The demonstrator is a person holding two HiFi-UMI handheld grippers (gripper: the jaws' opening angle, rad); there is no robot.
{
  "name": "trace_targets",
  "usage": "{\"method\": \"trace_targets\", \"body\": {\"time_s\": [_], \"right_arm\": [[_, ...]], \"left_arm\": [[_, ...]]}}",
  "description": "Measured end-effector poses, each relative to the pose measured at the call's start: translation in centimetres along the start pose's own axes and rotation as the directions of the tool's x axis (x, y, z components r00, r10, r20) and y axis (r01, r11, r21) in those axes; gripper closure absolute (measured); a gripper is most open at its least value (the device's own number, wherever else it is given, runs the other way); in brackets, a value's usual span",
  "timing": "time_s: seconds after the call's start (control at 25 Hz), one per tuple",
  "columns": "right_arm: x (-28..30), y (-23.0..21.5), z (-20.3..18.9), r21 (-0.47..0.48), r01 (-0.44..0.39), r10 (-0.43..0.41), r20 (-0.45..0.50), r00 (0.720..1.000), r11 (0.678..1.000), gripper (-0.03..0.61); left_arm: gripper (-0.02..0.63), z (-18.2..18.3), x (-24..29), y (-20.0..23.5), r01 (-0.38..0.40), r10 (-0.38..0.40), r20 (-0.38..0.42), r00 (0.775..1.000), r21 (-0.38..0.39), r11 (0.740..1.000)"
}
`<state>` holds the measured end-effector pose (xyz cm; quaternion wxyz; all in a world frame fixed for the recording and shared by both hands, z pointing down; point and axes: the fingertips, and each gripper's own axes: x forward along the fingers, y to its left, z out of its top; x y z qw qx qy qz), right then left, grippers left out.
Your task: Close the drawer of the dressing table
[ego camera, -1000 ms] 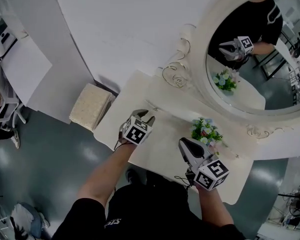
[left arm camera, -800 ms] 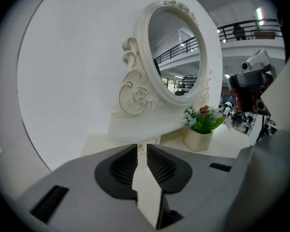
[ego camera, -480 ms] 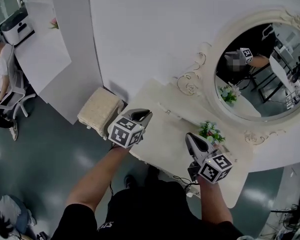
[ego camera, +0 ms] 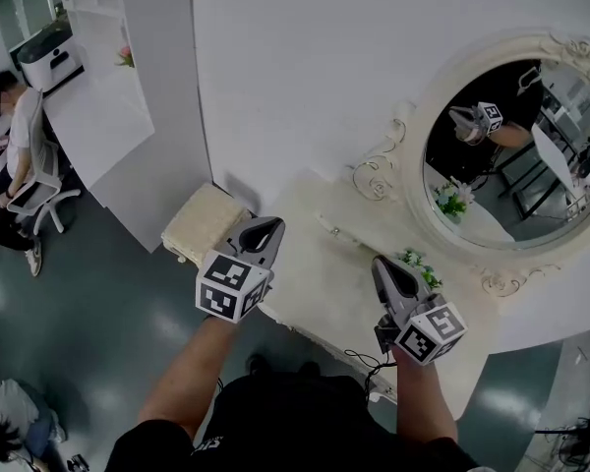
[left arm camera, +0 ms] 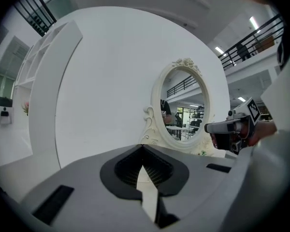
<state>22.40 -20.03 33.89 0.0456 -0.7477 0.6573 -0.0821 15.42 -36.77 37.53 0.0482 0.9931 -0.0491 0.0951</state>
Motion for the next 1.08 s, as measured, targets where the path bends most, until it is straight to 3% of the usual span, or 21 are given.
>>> {"method": "trace_targets", "body": {"time_s": [0.12, 0.24, 0.32, 0.52, 1.08], "right_arm": [[-0.4, 0.6, 1.1, -0.057, -0.037, 0.038, 0.013, 0.999, 0.998, 0.569], [-1.3, 0.5, 1.6, -0.083, -0.053, 0.054, 0.02, 0.998, 0.995, 0.569], [-1.8, -0.1, 1.4, -0.078, -0.048, 0.05, 0.022, 0.999, 0.996, 0.569], [-2.7, -1.9, 1.0, -0.038, -0.04, 0.041, 0.027, 0.999, 0.998, 0.569], [-3.3, -3.5, 0.5, -0.021, -0.065, 0.065, 0.021, 0.998, 0.998, 0.569]], "left_arm": [[0.609, 0.4, -0.7, -0.8, 0.01, -0.009, 0.011, 1.0, -0.032, 0.999], [0.609, 0.5, -0.6, -2.1, 0.0, 0.0, -0.003, 1.0, 0.03, 1.0], [0.611, 0.5, -0.4, -2.9, -0.002, 0.003, -0.014, 1.0, 0.064, 0.998], [0.611, 0.3, -0.1, -3.8, 0.001, -0.001, -0.014, 1.0, 0.027, 1.0], [0.609, 0.4, 0.8, -4.2, -0.042, 0.043, -0.017, 0.999, 0.016, 0.999]]}}
